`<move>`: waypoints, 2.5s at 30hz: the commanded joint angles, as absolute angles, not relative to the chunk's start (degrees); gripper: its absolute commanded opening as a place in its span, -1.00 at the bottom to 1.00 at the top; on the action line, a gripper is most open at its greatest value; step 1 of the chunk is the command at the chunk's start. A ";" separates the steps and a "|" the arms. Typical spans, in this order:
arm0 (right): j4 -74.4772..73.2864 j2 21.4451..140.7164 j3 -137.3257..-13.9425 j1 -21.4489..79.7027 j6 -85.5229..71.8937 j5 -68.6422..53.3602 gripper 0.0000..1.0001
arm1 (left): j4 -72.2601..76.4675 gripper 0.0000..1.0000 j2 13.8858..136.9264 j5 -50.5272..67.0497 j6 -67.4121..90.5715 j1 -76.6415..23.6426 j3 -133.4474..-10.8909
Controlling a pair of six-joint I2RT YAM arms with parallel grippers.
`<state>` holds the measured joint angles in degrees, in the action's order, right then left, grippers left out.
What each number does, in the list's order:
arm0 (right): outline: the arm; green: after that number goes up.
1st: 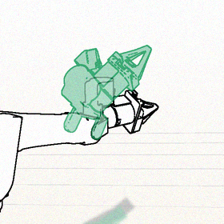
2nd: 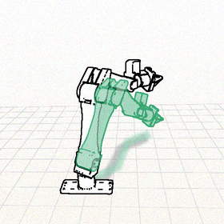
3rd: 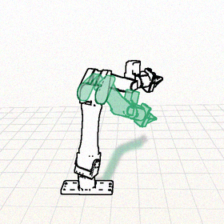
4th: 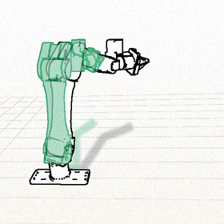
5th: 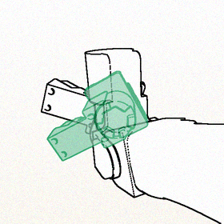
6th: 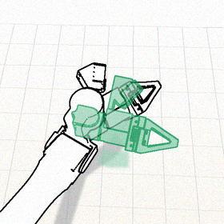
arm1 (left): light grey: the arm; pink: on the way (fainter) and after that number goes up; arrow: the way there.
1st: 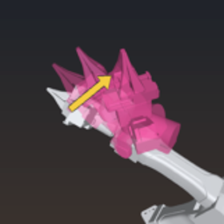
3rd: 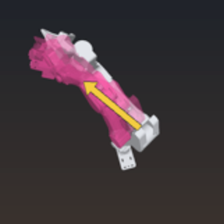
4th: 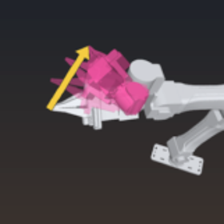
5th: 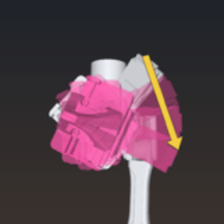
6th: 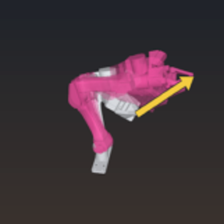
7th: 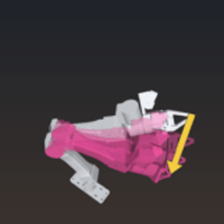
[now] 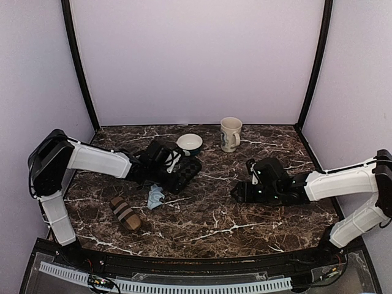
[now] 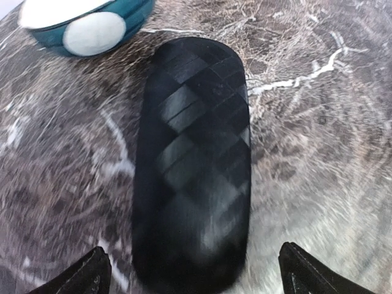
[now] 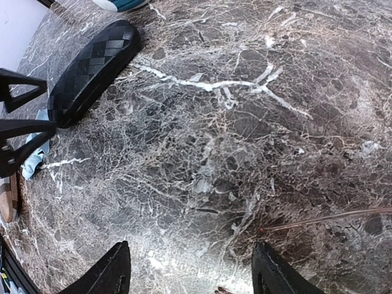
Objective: Organize the sunglasses
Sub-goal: Move the case with sunglasses to the center of the board, then pick up the sunglasses case from the corner of the board.
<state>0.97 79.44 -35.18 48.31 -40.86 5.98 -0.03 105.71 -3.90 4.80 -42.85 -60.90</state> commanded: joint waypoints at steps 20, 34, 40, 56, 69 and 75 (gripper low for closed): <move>8.13 102.65 -57.01 61.61 -35.37 -2.12 0.36 | -30.97 0.98 64.07 -10.83 32.99 -36.95 -40.35; 13.59 104.57 -55.19 61.52 -35.27 -4.61 0.36 | -32.52 0.98 57.39 -11.09 55.21 -42.29 -28.18; 14.47 104.99 -54.80 61.51 -35.63 -5.18 0.36 | -24.90 0.98 63.82 -8.99 54.96 -42.47 -27.66; 15.27 105.74 -54.08 61.48 -36.19 -5.16 0.36 | -22.59 0.81 70.50 -6.33 51.15 -42.54 -30.41; 15.34 102.53 -53.26 59.54 -34.99 -6.23 0.36 | -26.90 -0.27 71.58 -3.37 39.84 -46.98 -38.69; 30.31 96.14 -45.14 53.87 -34.45 -11.99 0.39 | -14.41 -0.73 65.84 9.91 29.74 -47.90 -40.19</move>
